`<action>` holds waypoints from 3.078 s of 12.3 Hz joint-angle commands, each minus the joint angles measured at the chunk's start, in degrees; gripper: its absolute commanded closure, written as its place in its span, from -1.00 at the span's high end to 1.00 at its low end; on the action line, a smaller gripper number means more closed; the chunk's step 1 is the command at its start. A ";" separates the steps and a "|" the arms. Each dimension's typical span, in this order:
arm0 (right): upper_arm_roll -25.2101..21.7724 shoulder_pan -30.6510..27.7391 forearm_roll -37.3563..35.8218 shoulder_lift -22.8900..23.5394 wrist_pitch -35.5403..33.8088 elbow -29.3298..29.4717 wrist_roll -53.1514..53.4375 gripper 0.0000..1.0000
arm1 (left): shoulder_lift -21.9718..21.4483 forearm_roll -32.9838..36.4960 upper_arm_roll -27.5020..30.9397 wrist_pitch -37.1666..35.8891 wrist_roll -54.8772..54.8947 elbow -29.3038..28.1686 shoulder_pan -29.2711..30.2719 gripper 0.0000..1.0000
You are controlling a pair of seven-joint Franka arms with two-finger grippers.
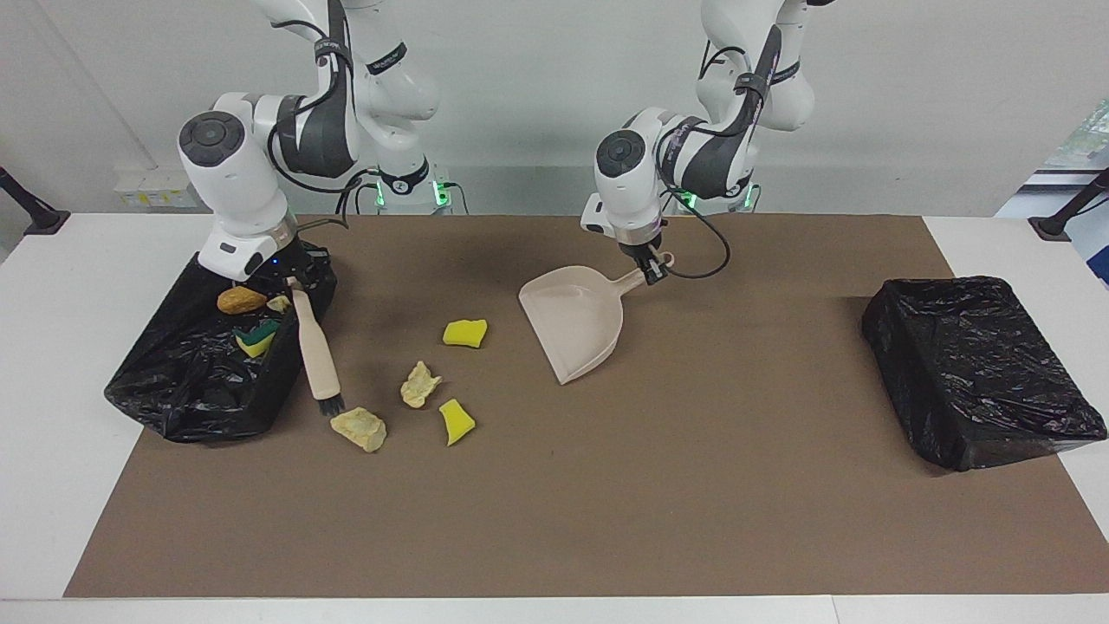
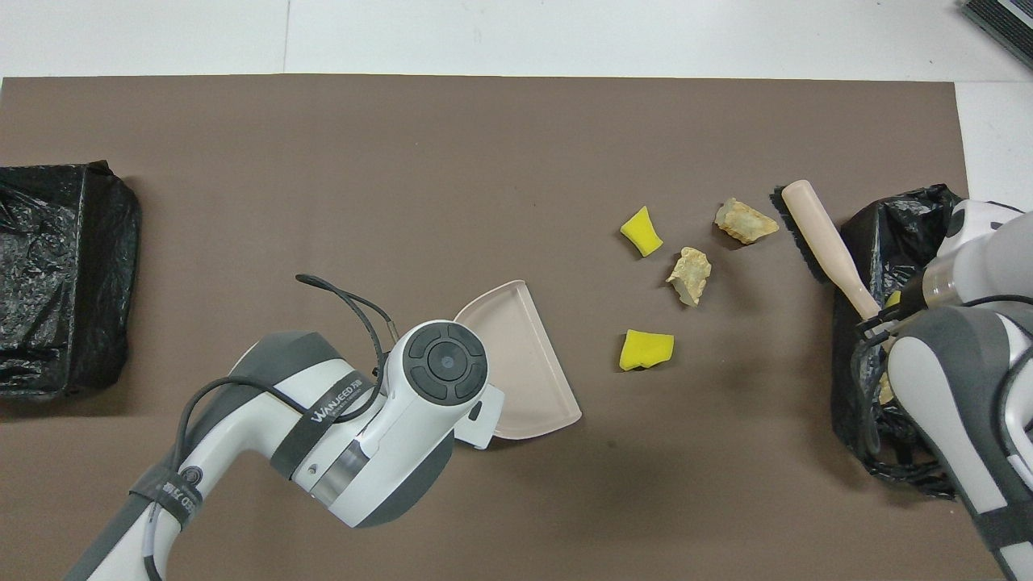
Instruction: Sweep and dump trash in bin
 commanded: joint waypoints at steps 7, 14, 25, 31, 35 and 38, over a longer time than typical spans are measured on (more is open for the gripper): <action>1.05 0.31 -1.86 7.56 0.67 4.42 8.42 -1.00 | -1.49 1.59 0.61 -6.10 -7.89 -0.49 -1.56 -1.00; 1.23 0.13 -1.68 10.90 3.13 3.36 12.20 -1.00 | -2.46 1.41 0.53 -7.08 -8.87 -1.46 -1.92 -1.00; 1.49 6.63 -1.60 8.37 0.67 0.48 10.01 -1.00 | -2.64 1.33 0.61 -5.85 -8.95 -2.60 -1.22 -1.00; 2.37 11.37 2.45 4.67 -0.91 -3.93 9.21 -1.00 | -2.64 1.24 0.61 -5.15 -8.95 -2.69 -0.87 -1.00; 2.46 12.96 4.28 5.46 1.72 -3.23 10.18 -1.00 | -2.64 1.24 0.61 -5.06 -8.95 -2.78 -0.78 -1.00; 2.46 14.37 9.28 5.55 3.66 -3.23 11.75 -1.00 | -2.72 1.06 0.61 -4.36 -8.95 -3.04 -0.78 -1.00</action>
